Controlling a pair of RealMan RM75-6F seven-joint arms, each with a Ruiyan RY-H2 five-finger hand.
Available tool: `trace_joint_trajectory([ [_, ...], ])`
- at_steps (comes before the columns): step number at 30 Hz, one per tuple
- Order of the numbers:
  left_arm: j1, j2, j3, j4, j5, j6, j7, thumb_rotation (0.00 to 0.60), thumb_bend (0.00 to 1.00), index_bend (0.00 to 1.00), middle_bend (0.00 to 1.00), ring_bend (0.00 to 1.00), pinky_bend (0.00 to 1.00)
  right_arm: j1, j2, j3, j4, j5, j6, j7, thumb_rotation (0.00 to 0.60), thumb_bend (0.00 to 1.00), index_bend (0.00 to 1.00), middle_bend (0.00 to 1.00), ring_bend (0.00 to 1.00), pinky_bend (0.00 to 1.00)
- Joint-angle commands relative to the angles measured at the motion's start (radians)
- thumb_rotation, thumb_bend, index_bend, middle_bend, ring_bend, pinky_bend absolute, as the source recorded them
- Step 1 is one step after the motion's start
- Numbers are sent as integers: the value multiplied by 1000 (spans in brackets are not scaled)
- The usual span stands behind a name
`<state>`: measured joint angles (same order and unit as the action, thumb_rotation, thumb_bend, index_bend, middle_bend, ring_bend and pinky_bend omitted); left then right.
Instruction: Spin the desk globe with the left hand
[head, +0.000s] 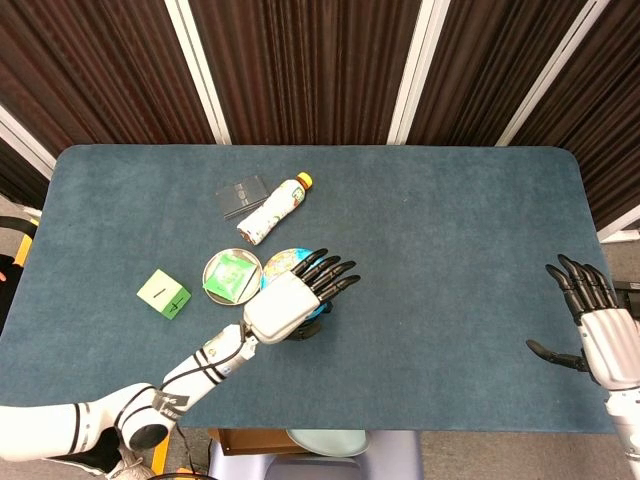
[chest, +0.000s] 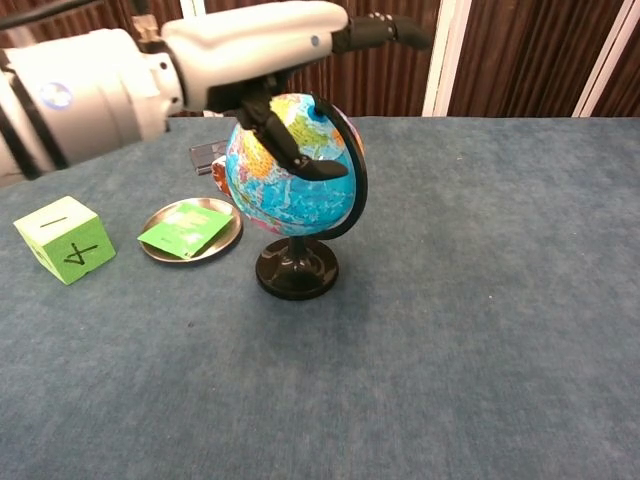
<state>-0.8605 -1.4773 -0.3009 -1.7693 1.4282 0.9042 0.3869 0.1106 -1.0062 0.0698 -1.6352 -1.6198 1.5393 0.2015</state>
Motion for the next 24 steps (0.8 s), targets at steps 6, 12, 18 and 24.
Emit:
trace_joint_trajectory([
  [6,-57,-81,-21,57,-138,10,156,600,285,0,0,0,0,-5,-1,-2,10,8,3,14,600,156,0,66,0,135],
  [12,-69,-99,-2,50,-199,75,303,600,285,0,0,0,0,-15,-4,-6,26,12,15,34,600,156,0,66,0,135],
  [18,-72,-103,20,30,-250,122,399,600,289,0,0,0,0,-17,-11,-10,40,8,17,49,600,156,0,66,0,135],
  [24,-57,-77,54,-13,-257,172,458,600,287,0,0,0,0,-20,-13,-12,48,5,23,58,600,156,0,66,0,135],
])
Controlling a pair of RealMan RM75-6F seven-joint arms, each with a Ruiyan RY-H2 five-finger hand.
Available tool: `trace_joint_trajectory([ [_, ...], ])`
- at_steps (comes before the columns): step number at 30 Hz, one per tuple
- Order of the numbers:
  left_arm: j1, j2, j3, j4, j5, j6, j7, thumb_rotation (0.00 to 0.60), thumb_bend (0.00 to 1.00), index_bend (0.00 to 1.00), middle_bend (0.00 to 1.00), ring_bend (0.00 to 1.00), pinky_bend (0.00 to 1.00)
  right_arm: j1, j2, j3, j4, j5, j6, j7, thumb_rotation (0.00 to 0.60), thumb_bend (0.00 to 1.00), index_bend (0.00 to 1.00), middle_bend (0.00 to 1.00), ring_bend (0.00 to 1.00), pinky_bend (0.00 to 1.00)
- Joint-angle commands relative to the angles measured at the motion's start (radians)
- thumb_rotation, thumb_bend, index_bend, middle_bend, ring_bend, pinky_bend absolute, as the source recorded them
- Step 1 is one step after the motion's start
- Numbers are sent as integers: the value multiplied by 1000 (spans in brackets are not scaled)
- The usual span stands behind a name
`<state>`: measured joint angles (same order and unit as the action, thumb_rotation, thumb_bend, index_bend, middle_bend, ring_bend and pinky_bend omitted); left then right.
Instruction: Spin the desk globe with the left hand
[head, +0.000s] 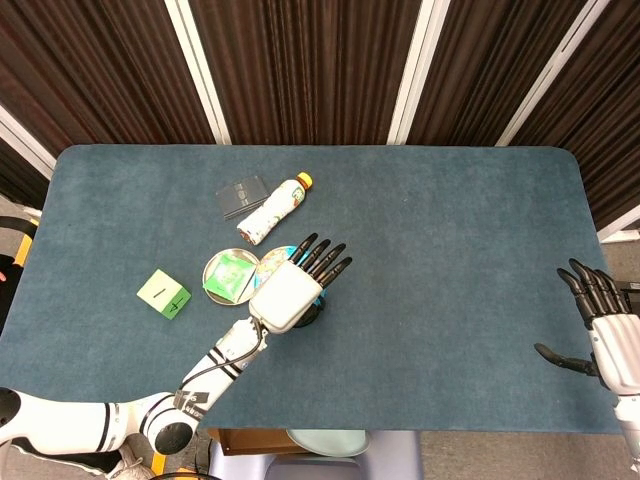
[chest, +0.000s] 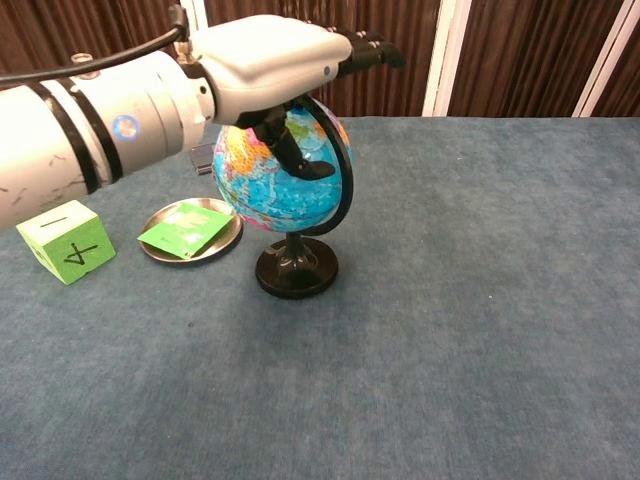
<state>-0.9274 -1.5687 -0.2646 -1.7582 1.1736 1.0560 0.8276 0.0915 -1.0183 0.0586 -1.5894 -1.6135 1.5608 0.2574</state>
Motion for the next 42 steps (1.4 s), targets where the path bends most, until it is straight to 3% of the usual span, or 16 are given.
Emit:
trace_joint_trajectory([
  [1,15,22,24,-35,-2,28,20,600,287,0,0,0,0,-1,-1,-1,3,-2,1,3,600,156,0,66,0,135],
  [13,114,159,129,-140,60,122,11,600,288,0,0,0,0,-4,-1,-6,-1,-15,12,1,600,156,0,66,0,135],
  [17,139,192,140,-167,83,135,-38,600,287,0,0,0,0,-4,-1,-7,-4,-17,13,-2,600,156,0,66,0,135],
  [28,63,137,84,-180,71,17,-148,600,288,0,0,0,0,-6,3,-7,-6,-16,16,-3,600,156,0,66,0,135],
  [36,-21,35,14,-96,-12,6,-68,600,289,0,0,0,0,-15,3,-8,5,-5,21,9,600,156,0,66,0,135],
  [42,-65,-17,-7,-51,-72,11,-10,600,288,0,0,0,0,-19,0,-8,18,0,24,22,600,156,0,66,0,135],
])
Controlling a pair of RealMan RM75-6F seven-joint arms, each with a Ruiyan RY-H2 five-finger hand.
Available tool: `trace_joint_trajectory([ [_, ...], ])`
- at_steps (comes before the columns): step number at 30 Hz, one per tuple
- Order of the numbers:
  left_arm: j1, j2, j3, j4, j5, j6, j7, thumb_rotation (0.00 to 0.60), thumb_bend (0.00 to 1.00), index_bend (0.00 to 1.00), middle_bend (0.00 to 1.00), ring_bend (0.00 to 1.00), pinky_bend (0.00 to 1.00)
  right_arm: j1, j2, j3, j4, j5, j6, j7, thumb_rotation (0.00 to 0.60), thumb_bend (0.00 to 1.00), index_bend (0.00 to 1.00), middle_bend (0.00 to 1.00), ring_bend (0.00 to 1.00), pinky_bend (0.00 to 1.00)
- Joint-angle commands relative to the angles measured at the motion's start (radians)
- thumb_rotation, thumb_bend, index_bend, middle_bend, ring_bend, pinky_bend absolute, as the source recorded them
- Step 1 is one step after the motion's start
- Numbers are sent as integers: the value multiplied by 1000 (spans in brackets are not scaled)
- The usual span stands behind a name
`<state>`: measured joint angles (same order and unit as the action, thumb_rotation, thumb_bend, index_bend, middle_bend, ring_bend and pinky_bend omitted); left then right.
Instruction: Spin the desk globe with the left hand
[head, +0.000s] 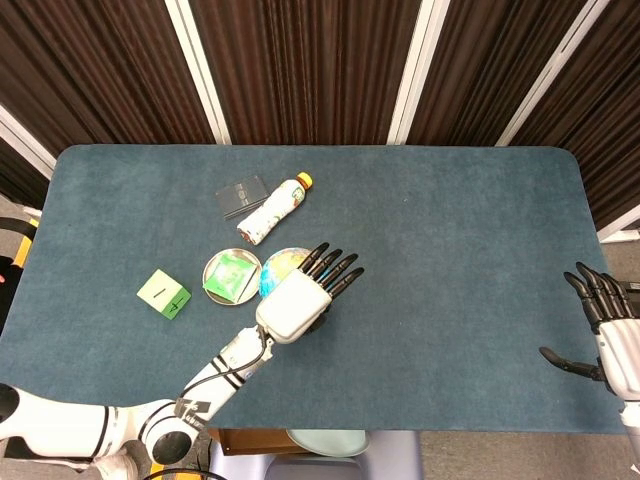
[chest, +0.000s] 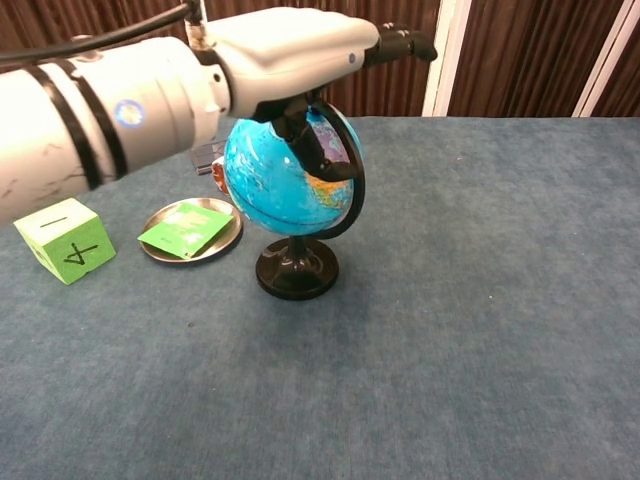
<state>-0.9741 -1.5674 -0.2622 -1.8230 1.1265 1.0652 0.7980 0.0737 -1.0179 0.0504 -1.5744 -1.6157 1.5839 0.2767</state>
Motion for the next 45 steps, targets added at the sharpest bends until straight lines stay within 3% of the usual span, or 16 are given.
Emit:
trace_joint_trajectory([
  [1,-23,-22,-11,17,-35,1,26,600,289,0,0,0,0,-1,-1,1,5,3,1,5,600,156,0,66,0,135],
  [12,-31,-24,27,11,-90,60,126,600,289,0,0,0,0,-2,-7,0,21,3,-2,20,600,156,0,66,0,135],
  [22,46,41,100,-26,-15,141,85,600,287,0,0,0,0,3,-3,1,3,-10,0,3,600,156,0,66,0,135],
  [30,117,110,126,-25,13,204,49,600,287,0,0,0,0,12,-2,2,-19,-25,-3,-18,600,156,0,66,0,135],
  [38,212,193,171,-42,81,261,-61,600,285,0,0,0,0,20,2,3,-26,-30,-9,-22,600,156,0,66,0,135],
  [45,336,308,204,-47,154,349,-241,600,286,0,0,0,0,24,12,0,-19,-32,-16,-17,600,156,0,66,0,135],
])
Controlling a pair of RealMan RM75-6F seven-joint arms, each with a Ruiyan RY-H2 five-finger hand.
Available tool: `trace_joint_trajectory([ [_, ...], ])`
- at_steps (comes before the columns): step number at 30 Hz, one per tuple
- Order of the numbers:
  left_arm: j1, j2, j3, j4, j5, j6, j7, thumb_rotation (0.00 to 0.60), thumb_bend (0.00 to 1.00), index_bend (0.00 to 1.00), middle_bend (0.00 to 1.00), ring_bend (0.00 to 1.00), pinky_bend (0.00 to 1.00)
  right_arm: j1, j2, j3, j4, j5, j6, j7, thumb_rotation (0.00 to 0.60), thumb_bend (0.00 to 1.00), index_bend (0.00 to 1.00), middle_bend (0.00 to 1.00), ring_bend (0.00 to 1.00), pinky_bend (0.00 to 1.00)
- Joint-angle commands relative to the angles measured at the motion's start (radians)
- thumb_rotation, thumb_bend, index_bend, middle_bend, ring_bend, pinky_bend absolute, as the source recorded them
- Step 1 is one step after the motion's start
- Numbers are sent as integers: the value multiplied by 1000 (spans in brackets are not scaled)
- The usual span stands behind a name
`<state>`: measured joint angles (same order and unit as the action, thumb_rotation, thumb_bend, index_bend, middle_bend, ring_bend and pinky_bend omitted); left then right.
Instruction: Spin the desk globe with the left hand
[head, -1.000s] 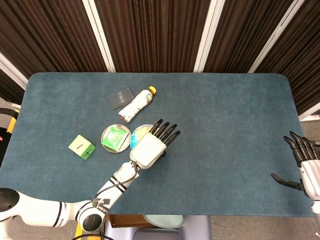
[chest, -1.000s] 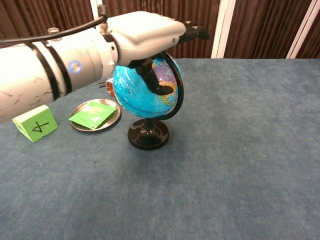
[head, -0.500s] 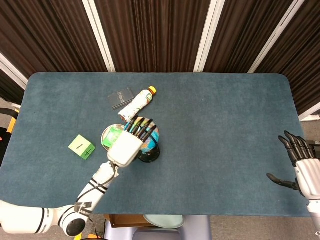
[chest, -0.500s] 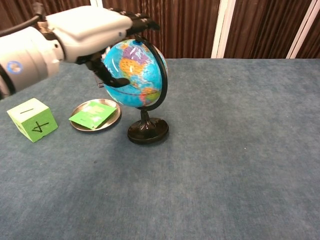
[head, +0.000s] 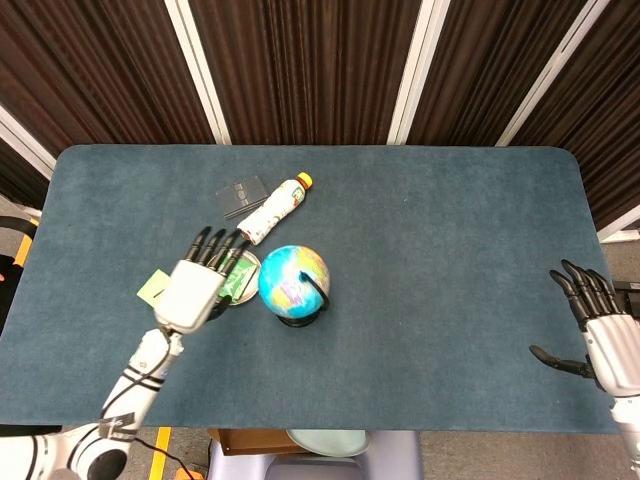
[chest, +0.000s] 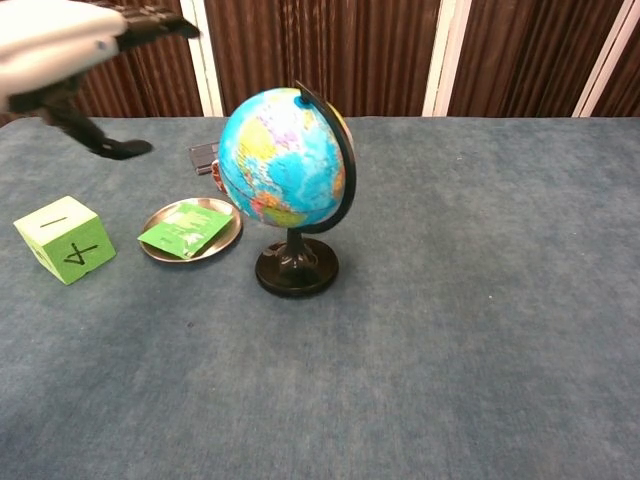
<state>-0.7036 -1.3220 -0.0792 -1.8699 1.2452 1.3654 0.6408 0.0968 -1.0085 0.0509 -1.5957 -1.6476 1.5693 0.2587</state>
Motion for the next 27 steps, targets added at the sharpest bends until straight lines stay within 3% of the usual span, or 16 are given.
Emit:
trace_joint_trajectory([
  [1,84,81,25,0,35,58,-115,600,286,0,0,0,0,2,5,0,4,1,-3,2,600,156,0,66,0,135],
  [6,187,186,60,28,29,68,-329,600,284,0,0,0,0,12,12,-1,15,11,-28,13,600,156,0,66,0,135],
  [13,314,247,110,124,30,78,-527,600,287,0,0,0,0,32,13,-2,25,33,-78,11,600,156,0,66,0,135],
  [19,425,244,153,178,71,135,-619,600,288,0,0,0,0,36,3,1,21,43,-84,-11,600,156,0,66,0,135],
  [27,531,220,183,193,179,239,-620,600,291,0,0,0,0,4,-21,-15,5,43,-50,-59,600,156,0,66,0,135],
])
